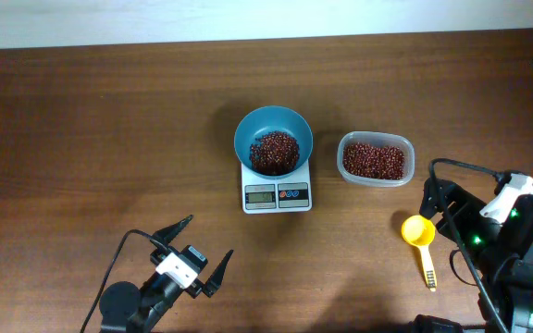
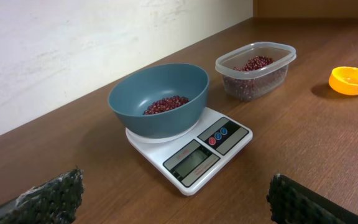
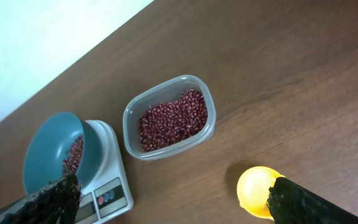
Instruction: Scoop item into bowl and weigh 50g on scale
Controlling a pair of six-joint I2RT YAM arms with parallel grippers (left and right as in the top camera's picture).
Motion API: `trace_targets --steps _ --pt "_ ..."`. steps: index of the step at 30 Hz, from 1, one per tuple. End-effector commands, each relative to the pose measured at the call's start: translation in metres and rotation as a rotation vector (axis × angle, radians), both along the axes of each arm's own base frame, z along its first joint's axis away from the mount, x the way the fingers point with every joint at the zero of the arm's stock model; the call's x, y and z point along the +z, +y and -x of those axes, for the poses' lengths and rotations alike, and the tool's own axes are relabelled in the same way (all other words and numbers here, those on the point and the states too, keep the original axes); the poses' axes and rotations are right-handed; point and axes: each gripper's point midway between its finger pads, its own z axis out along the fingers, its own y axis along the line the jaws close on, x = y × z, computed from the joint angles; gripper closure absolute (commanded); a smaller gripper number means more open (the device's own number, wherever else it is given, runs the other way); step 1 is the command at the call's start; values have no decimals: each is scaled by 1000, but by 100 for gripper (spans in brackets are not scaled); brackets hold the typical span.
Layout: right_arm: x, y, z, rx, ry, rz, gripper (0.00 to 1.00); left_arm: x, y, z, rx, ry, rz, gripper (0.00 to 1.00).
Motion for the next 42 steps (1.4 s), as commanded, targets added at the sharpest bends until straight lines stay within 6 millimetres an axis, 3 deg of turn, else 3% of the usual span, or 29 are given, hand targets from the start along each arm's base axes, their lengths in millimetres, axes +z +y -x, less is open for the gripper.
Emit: trace_targets --steps 1,4,10,14,22,25,34,42 --pt "1 3 6 103 11 111 1 -1 -1 1 -6 1 9 1" --pt "-2 7 11 153 12 172 1 -1 -1 1 -6 2 9 1" --pt "18 18 15 229 -211 394 1 -1 -1 1 -6 2 9 1" --pt "13 12 19 175 -317 452 1 -1 -1 1 -6 2 9 1" --pt "-20 20 3 159 -559 480 1 -1 -1 1 -6 2 9 1" --pt "-28 21 -1 160 -578 482 1 -1 -1 1 -6 2 9 1" --pt "-84 20 -14 155 -561 470 1 -1 -1 1 -6 2 9 1" --pt "-87 25 -15 197 -548 525 1 -1 -1 1 -6 2 9 1"
